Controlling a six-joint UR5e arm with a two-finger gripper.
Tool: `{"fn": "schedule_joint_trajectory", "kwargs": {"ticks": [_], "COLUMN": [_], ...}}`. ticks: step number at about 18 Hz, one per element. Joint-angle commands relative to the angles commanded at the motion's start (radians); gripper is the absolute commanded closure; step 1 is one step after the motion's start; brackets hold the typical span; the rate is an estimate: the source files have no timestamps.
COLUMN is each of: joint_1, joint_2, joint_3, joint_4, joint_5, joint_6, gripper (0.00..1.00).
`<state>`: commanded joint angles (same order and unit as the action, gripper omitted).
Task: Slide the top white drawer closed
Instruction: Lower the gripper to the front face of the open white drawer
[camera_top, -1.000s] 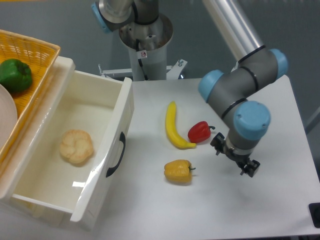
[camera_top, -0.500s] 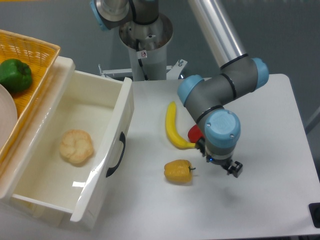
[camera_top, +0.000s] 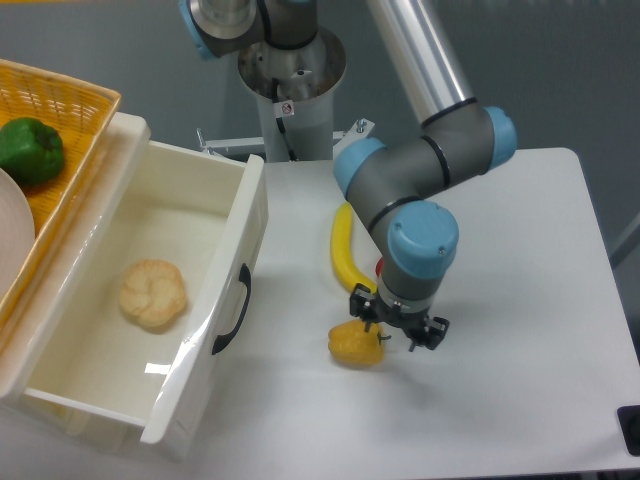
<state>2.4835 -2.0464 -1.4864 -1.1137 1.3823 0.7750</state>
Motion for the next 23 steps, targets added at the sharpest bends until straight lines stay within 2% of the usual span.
{"fn": "schedule_joint_trajectory", "kwargs": {"ticks": [2,4,7,9,11,14,16,20,23], "joint_1": [-0.017,-0.017,-0.014,-0.018,-0.023,-0.025,-0.026,-0.025,-0.025], "joint_2": [0.015,0.028,0.040,0.045,0.051,0.054,0.061,0.069,0.074], "joint_3": [0.005,0.003,0.000,0.000,-0.003,-0.003,-0.005,-0.005,-0.005], "joint_4": [-0.002,-0.005,-0.008,-0.009,-0.030,-0.139,-0.179,-0.230,-0.247], "joint_5": [-0.043,-0.144,-0.281,-0.319,-0.353,-0.414,-0.419,-0.420,-0.420], "joint_6": [-0.032,-0.042,-0.121,-0.164,-0.181,-0.183,-0.183,-0.183,-0.183], "gripper": [0.65,0.66,0.91,1.00,1.00,1.00,1.00,1.00,1.00]}}
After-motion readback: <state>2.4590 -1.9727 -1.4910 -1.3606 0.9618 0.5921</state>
